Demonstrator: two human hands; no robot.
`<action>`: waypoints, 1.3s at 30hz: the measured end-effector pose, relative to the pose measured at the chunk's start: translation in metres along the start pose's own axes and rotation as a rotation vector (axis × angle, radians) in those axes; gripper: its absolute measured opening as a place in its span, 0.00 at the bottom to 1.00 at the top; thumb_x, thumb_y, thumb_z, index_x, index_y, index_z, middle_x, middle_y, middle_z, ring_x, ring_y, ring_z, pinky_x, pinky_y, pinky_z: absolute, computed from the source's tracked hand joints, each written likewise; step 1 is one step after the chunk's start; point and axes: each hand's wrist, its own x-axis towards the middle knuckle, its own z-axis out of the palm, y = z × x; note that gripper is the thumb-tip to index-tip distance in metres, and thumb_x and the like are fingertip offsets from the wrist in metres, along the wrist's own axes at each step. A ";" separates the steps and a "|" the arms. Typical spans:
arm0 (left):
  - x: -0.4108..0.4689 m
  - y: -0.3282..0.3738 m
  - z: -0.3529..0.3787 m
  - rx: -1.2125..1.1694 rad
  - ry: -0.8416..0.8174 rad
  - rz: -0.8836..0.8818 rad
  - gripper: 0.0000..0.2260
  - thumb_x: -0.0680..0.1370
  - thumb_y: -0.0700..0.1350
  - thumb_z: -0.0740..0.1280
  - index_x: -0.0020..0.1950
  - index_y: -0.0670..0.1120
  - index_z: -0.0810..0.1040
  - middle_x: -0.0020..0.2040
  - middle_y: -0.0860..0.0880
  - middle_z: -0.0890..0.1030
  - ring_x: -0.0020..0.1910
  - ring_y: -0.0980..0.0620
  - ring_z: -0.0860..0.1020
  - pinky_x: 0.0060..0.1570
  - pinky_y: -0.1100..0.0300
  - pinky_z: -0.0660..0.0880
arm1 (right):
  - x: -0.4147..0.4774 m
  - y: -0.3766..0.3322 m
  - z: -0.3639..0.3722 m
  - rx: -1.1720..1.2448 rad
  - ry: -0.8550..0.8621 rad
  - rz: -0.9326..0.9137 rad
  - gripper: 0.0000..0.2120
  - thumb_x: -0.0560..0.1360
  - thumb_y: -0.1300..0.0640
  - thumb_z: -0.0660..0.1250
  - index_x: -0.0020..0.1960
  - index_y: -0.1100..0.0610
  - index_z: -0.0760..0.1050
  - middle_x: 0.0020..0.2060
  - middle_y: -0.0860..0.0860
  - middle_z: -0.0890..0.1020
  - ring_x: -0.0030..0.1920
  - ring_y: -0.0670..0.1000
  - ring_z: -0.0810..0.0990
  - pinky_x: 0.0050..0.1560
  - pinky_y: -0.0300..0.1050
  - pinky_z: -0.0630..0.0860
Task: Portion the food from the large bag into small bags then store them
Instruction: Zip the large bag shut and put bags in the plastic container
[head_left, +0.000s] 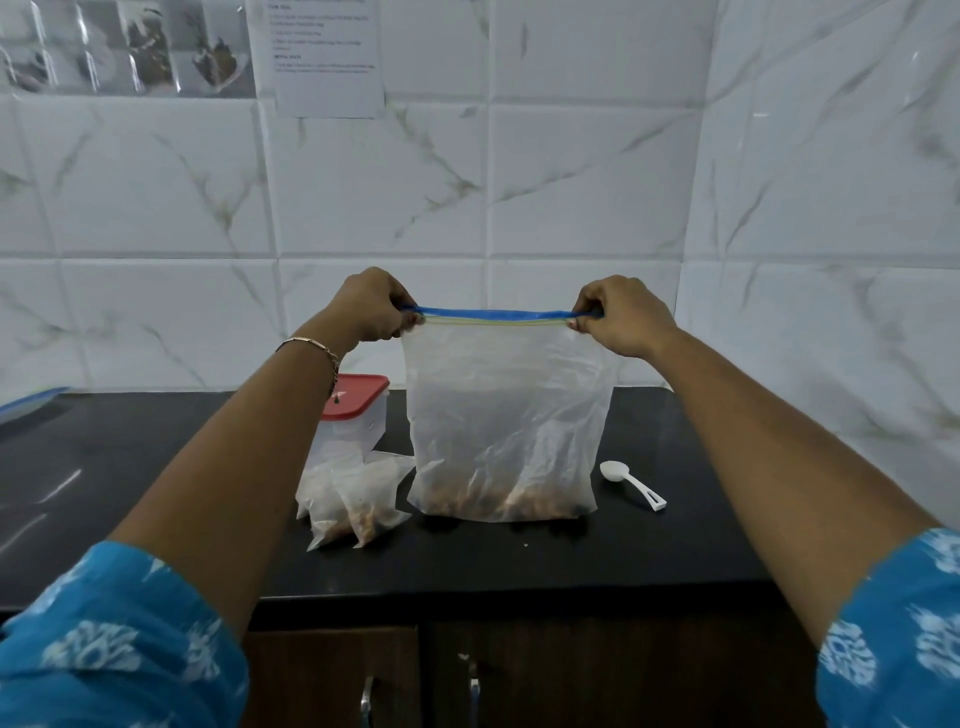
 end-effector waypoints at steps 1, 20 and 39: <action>-0.001 0.001 0.000 0.027 -0.001 0.005 0.07 0.77 0.40 0.70 0.53 0.39 0.83 0.45 0.40 0.84 0.39 0.47 0.77 0.51 0.51 0.80 | 0.000 -0.001 0.001 -0.001 -0.004 0.003 0.05 0.74 0.52 0.72 0.47 0.53 0.80 0.42 0.47 0.80 0.43 0.50 0.78 0.38 0.41 0.68; -0.002 0.044 0.045 0.195 0.042 0.285 0.06 0.78 0.41 0.67 0.53 0.43 0.81 0.49 0.44 0.82 0.46 0.46 0.77 0.49 0.54 0.75 | -0.003 0.002 -0.003 0.096 -0.103 -0.047 0.05 0.73 0.55 0.73 0.49 0.54 0.82 0.40 0.46 0.79 0.45 0.49 0.78 0.47 0.44 0.75; -0.009 0.048 0.030 0.139 -0.001 0.309 0.06 0.77 0.42 0.68 0.53 0.43 0.82 0.46 0.47 0.83 0.45 0.52 0.75 0.47 0.61 0.71 | -0.003 -0.052 0.014 -0.040 0.039 -0.146 0.08 0.76 0.48 0.69 0.51 0.50 0.82 0.43 0.46 0.82 0.42 0.48 0.76 0.41 0.42 0.65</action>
